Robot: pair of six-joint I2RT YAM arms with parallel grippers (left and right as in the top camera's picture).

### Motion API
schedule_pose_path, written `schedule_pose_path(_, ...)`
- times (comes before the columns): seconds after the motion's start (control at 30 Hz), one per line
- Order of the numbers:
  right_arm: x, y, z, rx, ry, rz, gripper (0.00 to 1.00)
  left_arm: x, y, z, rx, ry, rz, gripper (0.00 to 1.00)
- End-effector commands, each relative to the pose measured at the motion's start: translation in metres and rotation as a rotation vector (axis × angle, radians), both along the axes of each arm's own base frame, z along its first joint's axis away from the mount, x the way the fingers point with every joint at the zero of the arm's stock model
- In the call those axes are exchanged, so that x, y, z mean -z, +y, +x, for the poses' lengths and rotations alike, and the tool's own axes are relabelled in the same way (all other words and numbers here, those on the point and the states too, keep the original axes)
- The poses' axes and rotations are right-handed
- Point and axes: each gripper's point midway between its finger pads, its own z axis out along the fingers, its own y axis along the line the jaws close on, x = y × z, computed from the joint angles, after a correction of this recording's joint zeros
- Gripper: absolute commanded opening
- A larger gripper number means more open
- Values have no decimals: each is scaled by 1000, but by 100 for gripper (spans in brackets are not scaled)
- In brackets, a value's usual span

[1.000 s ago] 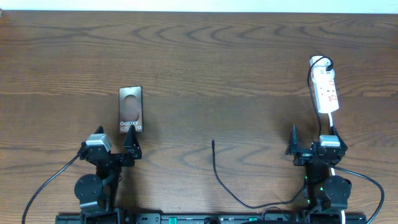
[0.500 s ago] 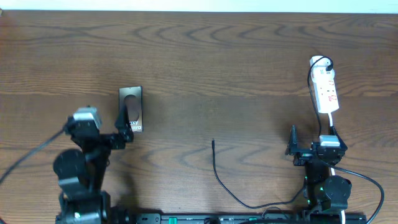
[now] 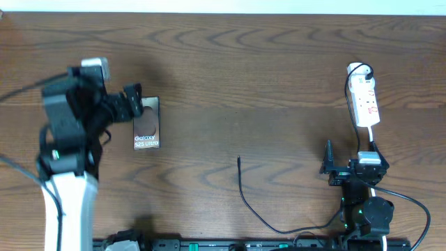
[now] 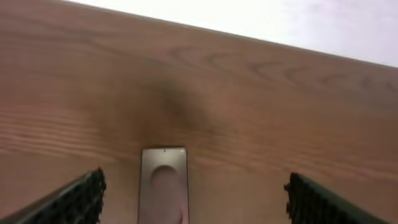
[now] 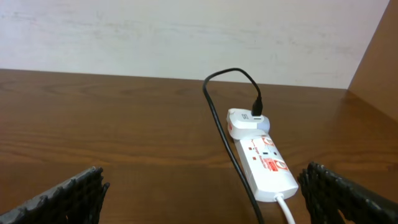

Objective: Plug charger to phone and switch on socket
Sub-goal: 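Move the left gripper over the Galaxy phone and lower toward it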

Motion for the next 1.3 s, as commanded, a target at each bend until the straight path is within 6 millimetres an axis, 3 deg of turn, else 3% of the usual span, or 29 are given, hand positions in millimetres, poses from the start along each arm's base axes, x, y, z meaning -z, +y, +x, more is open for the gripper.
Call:
schedule_pose_path(0.0, 1, 2, 0, -10, 5, -13, 99, -13, 9, 16, -14, 51, 47, 91)
schedule_pose_path(0.2, 1, 2, 0, -10, 5, -13, 99, 0, 23, 29, -29, 236, 96, 91)
schedule_pose_path(0.3, 1, 2, 0, -10, 5, -13, 99, 15, 33, 30, -66, 328, 146, 91)
schedule_pose_path(0.43, 1, 2, 0, -10, 5, -13, 99, 39, 32, 28, -59, 422, 149, 91)
schedule_pose_path(0.8, 1, 2, 0, -10, 5, -13, 99, 69, 32, 45, -47, 471, 142, 90)
schedule_pose_path(0.83, 1, 2, 0, -10, 5, -13, 99, 69, 32, 45, -47, 471, 142, 70)
schedule_pose_path(0.9, 1, 2, 0, -10, 5, -13, 99, 69, 32, 45, -47, 471, 142, 42)
schedule_pose_path(0.93, 1, 2, 0, -10, 5, -13, 99, 69, 32, 45, -47, 471, 142, 41)
schedule_pose_path(0.97, 1, 2, 0, -10, 5, -13, 99, 69, 32, 46, -47, 470, 142, 52)
schedule_pose_path(1.0, 1, 2, 0, -10, 5, -13, 99, 69, 32, 46, -47, 468, 142, 83)
schedule_pose_path(1.03, 1, 2, 0, -10, 5, -13, 99, 69, 32, 46, -47, 468, 142, 100)
schedule_pose_path(1.27, 1, 2, 0, -10, 5, -13, 99, 69, 30, 45, -55, 472, 123, 99)
